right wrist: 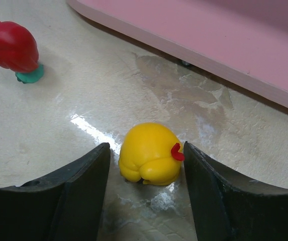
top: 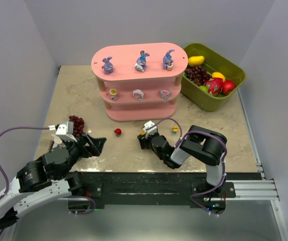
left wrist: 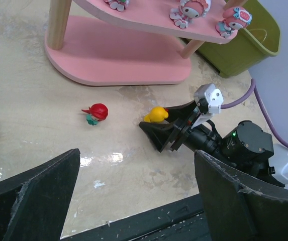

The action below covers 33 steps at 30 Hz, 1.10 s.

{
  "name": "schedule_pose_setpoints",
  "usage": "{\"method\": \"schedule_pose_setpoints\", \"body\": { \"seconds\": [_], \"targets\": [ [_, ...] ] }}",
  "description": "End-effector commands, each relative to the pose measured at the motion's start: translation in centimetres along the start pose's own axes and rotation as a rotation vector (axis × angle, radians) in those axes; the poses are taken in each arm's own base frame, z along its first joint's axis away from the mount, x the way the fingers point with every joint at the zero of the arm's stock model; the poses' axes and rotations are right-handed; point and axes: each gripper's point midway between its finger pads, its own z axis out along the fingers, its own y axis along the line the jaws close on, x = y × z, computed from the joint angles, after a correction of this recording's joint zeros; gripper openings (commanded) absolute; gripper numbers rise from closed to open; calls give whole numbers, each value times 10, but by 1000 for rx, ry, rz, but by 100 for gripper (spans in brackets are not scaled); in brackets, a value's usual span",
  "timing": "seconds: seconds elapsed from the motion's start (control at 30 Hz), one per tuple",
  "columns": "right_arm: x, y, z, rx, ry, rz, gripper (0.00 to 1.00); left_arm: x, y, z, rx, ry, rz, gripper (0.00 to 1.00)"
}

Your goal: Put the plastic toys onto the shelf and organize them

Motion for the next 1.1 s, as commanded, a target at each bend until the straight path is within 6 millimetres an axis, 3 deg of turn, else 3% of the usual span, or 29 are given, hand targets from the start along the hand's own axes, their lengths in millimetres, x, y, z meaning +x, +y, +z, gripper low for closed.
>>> {"method": "schedule_pose_setpoints", "body": {
  "seconds": [0.0,0.2,0.53,0.77,1.0,1.07],
  "targets": [
    [0,-10,1,55,8,-26,60,-8,0,-1,-5,-30,-12,99],
    [2,-10,1,57,11,-11,43,-8,0,0,-10,-31,-10,100],
    [-9,-20,1,130,-3,18,33,-7,1,2,-20,-26,-5,100],
    [-41,-24,3,189,-33,76,24,-7,2,1,-23,-27,-7,100],
    [-83,-24,6,227,-82,151,23,-9,3,-1,-18,-35,-16,99],
    [-85,-27,8,257,-70,154,23,-8,3,-1,-17,-34,-16,100]
  ]
}}
